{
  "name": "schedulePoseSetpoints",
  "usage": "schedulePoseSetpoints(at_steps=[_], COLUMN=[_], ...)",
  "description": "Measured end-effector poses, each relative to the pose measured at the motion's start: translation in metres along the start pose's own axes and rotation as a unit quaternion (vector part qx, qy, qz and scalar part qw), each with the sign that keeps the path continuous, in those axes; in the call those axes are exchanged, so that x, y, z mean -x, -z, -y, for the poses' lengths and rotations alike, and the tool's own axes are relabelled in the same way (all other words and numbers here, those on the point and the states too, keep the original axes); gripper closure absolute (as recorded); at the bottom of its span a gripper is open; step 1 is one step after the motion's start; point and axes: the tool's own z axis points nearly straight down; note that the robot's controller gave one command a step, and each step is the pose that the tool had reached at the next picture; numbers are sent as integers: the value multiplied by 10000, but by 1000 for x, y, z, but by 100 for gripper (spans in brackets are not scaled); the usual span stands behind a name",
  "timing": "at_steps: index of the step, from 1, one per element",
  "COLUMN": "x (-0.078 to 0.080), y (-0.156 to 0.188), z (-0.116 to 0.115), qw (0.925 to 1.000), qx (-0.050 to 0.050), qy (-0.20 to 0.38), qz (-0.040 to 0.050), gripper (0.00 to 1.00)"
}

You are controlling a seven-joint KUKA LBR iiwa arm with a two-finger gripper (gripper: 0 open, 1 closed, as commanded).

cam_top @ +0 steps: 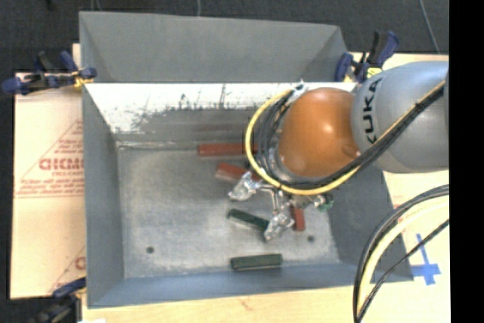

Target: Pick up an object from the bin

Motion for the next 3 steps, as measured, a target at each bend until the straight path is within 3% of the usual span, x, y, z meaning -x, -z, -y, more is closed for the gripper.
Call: schedulePoseSetpoints(at_steps=[1, 2, 3], x=[55, 55, 58], y=[3, 3, 138], z=[-34, -34, -35], qw=[9990, 9990, 9999], qx=[-90, -87, -24], qy=[-435, -441, 123], qz=[-10, -8, -7], gripper=[100, 100, 100])
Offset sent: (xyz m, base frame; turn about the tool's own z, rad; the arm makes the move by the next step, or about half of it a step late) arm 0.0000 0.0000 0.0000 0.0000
